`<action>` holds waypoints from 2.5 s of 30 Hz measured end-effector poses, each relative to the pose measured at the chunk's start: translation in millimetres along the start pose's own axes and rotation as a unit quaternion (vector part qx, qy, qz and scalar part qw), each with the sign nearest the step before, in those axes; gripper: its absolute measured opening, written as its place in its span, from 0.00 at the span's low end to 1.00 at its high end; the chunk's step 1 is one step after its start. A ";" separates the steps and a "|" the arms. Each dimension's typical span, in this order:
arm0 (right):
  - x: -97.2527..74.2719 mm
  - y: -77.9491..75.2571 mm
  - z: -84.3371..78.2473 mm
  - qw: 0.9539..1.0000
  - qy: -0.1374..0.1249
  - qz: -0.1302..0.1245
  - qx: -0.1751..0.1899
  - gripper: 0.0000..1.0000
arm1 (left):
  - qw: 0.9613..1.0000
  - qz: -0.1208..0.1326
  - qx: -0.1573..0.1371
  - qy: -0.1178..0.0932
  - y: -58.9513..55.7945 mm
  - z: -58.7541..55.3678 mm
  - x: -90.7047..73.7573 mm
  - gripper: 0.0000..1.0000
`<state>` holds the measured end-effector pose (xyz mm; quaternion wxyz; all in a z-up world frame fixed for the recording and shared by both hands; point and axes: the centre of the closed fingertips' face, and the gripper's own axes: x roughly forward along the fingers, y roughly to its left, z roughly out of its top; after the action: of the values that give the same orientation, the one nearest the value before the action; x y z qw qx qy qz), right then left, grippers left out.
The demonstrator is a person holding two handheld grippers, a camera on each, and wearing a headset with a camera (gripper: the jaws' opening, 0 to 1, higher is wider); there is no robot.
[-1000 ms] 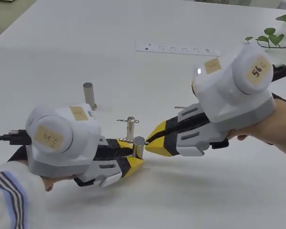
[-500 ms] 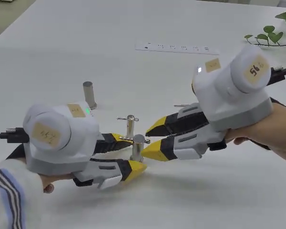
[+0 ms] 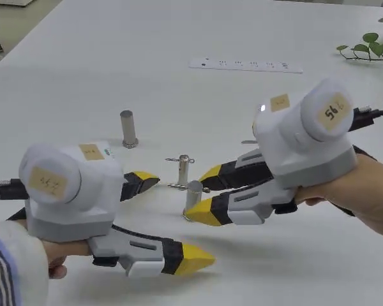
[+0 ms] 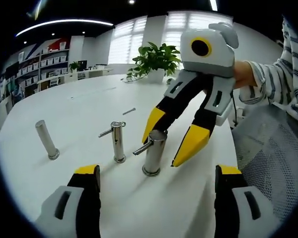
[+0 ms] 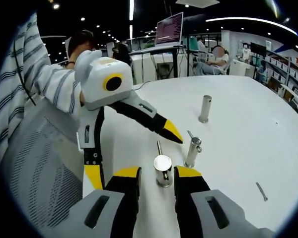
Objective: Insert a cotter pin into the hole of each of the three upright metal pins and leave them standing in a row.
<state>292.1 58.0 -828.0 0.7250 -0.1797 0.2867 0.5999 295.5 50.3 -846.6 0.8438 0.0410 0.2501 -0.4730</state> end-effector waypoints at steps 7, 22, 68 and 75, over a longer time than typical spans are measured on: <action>7.3 -5.6 -2.1 1.000 -0.004 -0.004 0.002 0.26 | 1.000 -0.011 -0.017 -0.010 -5.0 -0.8 -4.6 0.99; 14.9 -9.8 -7.9 1.000 -0.013 -0.005 0.003 0.17 | 0.999 0.024 -0.017 0.015 17.7 -14.6 -22.0 0.99; -27.2 -70.0 -26.9 0.999 -0.033 -0.002 -0.032 0.14 | 0.992 0.114 -0.053 0.013 50.5 -16.9 -63.0 0.96; -29.2 -72.0 -27.0 0.999 -0.039 0.002 -0.036 0.14 | 0.992 0.117 -0.050 0.016 48.0 -17.3 -63.0 0.95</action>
<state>353.3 3.8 -836.4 0.7276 -0.1813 0.2367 0.6178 301.2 130.9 -840.7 0.8900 0.0353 0.2809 -0.3574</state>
